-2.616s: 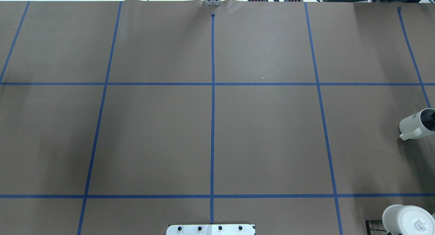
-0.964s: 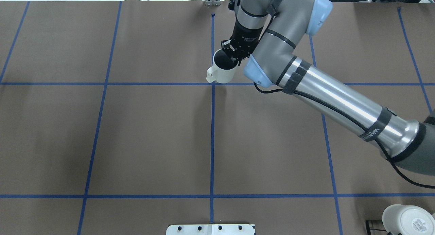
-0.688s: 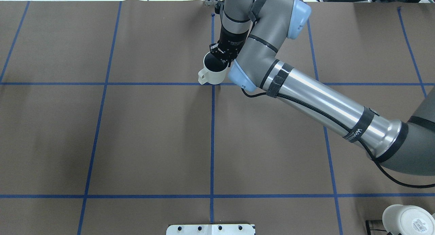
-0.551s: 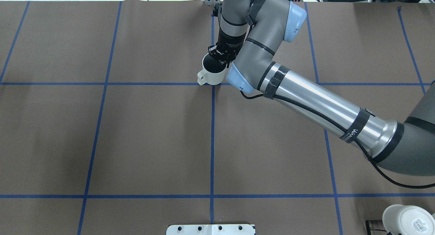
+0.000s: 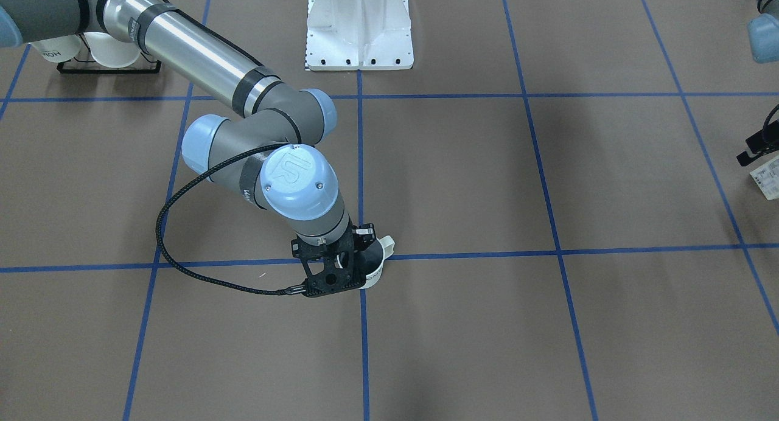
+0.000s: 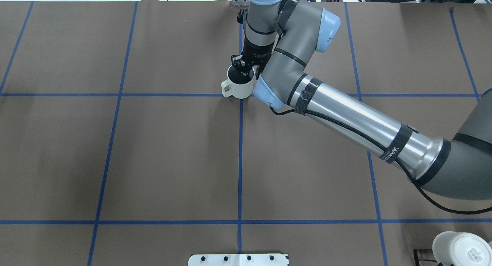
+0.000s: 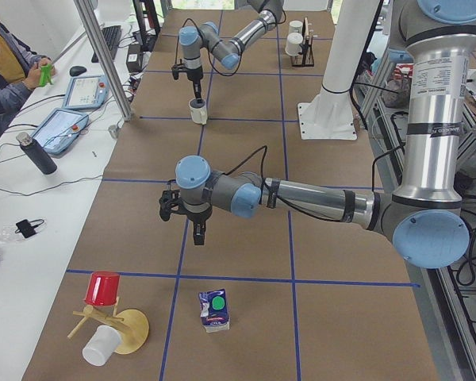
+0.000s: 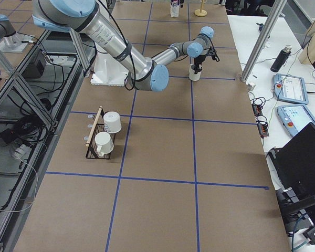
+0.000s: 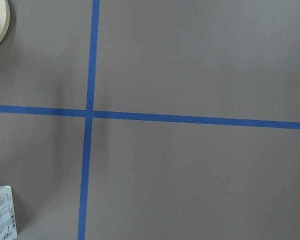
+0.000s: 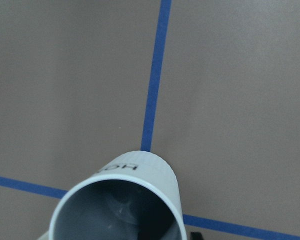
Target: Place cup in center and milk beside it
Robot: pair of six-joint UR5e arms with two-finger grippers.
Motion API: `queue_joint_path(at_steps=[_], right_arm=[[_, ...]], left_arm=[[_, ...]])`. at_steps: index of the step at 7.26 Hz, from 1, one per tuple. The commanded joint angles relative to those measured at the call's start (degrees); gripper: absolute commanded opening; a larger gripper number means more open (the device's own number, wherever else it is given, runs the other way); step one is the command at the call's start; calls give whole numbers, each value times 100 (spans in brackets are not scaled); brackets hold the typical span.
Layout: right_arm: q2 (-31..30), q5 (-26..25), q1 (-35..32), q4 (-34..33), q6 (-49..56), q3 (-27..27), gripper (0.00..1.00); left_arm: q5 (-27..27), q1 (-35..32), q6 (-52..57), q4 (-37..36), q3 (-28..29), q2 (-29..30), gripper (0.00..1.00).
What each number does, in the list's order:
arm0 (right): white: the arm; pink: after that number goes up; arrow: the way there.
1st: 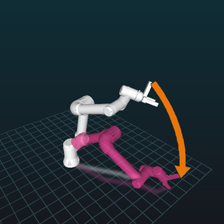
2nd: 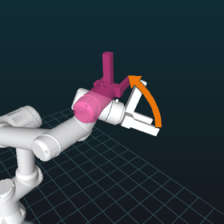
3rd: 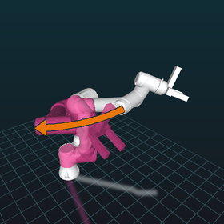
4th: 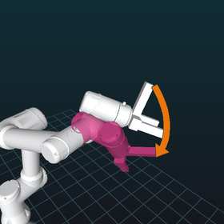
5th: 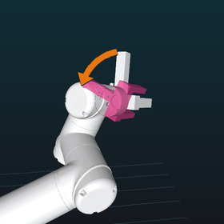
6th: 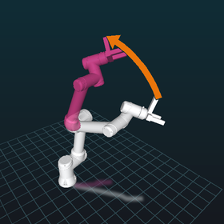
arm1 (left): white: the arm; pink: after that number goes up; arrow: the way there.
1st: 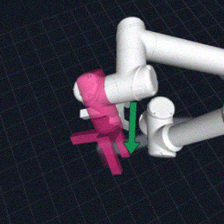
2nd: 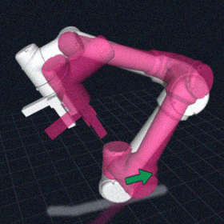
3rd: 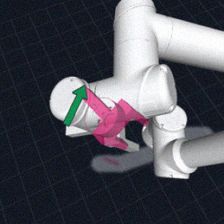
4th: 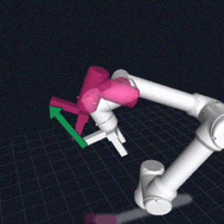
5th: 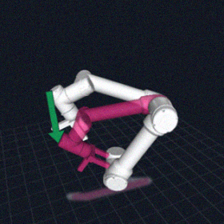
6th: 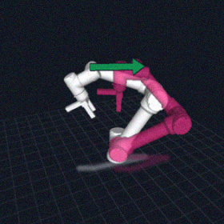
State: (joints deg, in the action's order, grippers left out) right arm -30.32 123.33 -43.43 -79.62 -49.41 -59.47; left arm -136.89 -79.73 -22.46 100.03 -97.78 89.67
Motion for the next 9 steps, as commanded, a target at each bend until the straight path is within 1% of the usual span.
queue_joint_path(at_steps=[1,2,3,4,5,6,8,9], right_arm=[[121,172,-208,16,-7,-12,100],[114,678,-514,-36,-7,-55,100],[-17,979,-769,-54,-7,-186,100],[-471,965,-824,-45,2,-640,100],[-1058,939,-894,-54,11,-1236,100],[-1490,921,-939,-54,37,-1634,100],[-1704,842,-948,-54,37,-1769,100],[-2062,755,-1026,-54,37,-2109,100]], left_arm=[[4,-234,510,-45,-153,-176,98],[31,-741,1611,-149,-40,-256,98],[40,-1155,2092,-316,56,-318,98],[31,-1428,2549,-413,197,-310,98],[22,-1657,2928,-423,537,-344,98],[22,-1755,3001,-405,715,-336,98],[22,-1774,3002,-388,830,-371,98],[14,-1774,3002,-353,1048,-345,98]])
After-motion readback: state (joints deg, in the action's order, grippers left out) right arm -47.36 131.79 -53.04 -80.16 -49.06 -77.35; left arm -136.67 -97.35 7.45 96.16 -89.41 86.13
